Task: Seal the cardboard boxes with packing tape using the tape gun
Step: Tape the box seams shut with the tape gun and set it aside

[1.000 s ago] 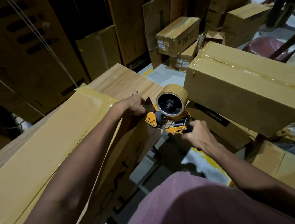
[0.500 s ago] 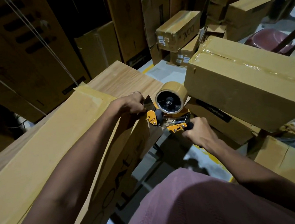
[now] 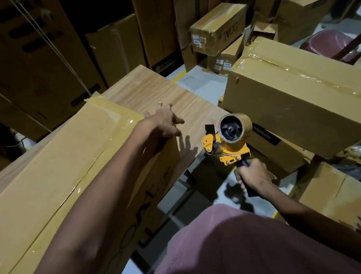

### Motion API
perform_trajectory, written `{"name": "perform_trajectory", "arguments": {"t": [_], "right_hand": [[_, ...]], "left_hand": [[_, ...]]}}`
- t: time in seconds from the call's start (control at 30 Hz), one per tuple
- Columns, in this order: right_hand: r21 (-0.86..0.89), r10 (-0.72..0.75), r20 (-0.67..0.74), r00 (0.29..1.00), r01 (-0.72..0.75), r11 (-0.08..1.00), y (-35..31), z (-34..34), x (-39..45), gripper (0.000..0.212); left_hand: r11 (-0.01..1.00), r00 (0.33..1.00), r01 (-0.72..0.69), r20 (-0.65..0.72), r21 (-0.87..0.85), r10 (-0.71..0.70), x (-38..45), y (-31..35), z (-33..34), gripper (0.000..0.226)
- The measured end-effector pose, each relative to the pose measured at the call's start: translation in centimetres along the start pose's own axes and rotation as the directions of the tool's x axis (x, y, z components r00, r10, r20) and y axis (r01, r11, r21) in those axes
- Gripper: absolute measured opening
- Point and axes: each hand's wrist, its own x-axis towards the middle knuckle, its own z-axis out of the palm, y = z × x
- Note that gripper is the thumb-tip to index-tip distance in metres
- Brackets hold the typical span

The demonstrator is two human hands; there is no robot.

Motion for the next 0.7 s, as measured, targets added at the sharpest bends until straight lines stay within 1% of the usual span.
{"name": "perform_trajectory", "arguments": {"t": [0.13,0.23,0.33,0.4,0.47,0.53,0.6,0.7], "right_hand": [[0.158,0.001,0.031,1.0,-0.005,0.987,-1.1,1.5,0.4,0.009],[0.258,0.019,0.095,0.995,-0.043,0.965,-1.6,2.9,0.0,0.011],[0.297,0.024,0.154,0.988,-0.069,0.952,-1.7,3.9,0.2,0.009],[0.295,0.016,0.195,0.981,-0.074,0.953,-2.1,4.3,1.0,0.01],[0.307,0.02,0.231,0.973,-0.092,0.947,-3.1,4.8,2.4,0.01],[0.346,0.032,0.28,0.959,-0.132,0.929,-4.5,5.5,4.1,0.008],[0.393,0.053,0.351,0.935,-0.198,0.898,-6.1,6.2,5.9,0.007],[0.416,0.105,0.44,0.892,-0.306,0.856,-8.0,7.0,8.9,0.016]], "left_hand": [[1.0,0.998,-0.015,-0.064,0.004,0.015,-0.8,0.2,0.5,0.078],[0.998,0.994,-0.007,-0.106,0.057,0.013,-0.8,0.3,1.0,0.088],[0.996,0.989,0.027,-0.144,0.089,-0.014,-0.6,0.6,1.5,0.093],[0.992,0.982,0.085,-0.177,0.088,-0.069,-0.5,0.9,2.0,0.097],[0.984,0.962,0.145,-0.246,0.104,-0.116,-0.3,1.4,2.6,0.1],[0.978,0.943,0.181,-0.301,0.106,-0.142,0.0,1.5,2.9,0.101],[0.976,0.93,0.202,-0.329,0.086,-0.163,0.1,1.4,3.1,0.102],[0.97,0.918,0.229,-0.35,0.083,-0.187,0.5,1.4,3.2,0.104]]}}
